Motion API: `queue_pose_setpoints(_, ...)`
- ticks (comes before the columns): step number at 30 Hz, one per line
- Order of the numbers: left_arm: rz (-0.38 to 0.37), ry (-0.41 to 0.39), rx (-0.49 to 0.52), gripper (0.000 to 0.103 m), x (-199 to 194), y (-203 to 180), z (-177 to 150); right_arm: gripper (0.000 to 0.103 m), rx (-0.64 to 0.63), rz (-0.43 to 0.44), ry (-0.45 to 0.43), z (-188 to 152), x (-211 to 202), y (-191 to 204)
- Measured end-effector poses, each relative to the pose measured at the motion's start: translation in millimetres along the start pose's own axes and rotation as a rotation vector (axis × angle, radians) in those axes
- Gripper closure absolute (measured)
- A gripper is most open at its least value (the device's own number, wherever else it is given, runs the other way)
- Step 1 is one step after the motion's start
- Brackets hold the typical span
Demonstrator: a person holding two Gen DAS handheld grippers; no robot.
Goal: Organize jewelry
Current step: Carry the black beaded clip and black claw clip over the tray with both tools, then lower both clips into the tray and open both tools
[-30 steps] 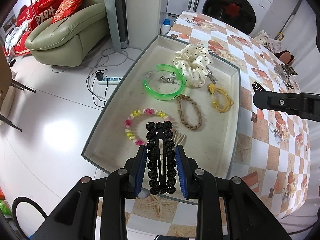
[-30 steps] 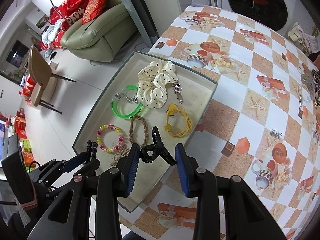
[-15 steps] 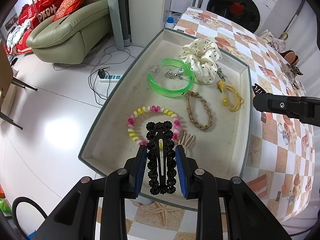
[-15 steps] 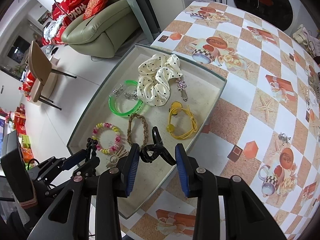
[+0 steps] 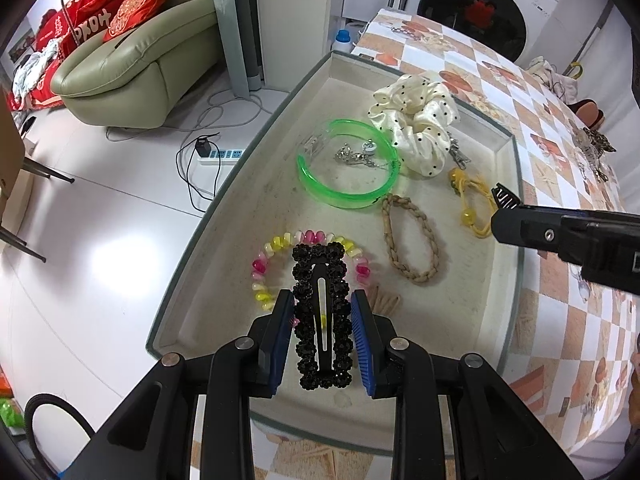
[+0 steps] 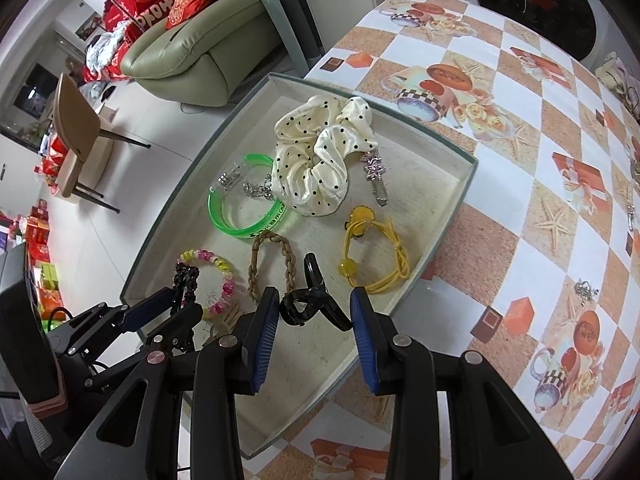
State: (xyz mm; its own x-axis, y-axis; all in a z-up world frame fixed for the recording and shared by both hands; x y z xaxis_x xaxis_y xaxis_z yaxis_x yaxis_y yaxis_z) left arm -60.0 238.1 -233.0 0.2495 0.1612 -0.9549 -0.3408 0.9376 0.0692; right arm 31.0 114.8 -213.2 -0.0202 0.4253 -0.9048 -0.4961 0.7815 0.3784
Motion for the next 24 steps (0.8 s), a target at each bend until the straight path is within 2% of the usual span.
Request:
queue_pose_setpoints(16,0.035,0.012,0.016,0.069,18,-1,3,0.063,0.009,-0.041,0.042,4,45,-10)
queue_pose_setpoints(24,0.048,0.017,0.027,0.069,19,-2,4,0.062,-0.031,-0.069,0.034,2,51,-6)
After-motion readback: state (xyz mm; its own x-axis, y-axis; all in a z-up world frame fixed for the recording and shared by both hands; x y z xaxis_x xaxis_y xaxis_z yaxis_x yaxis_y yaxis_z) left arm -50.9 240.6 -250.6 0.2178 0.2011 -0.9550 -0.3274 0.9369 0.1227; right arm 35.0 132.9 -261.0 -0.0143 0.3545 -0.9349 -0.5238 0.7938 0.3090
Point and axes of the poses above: each gripper's, at about its wrist camera, not at the fingertips, and x roughly the way its jaws point, y to its left, z to its top, the point moved 6 cm from there along x, roughly the way its jaws point, and after that the axes turned 11 degrees about z, right-handed, at the moved point
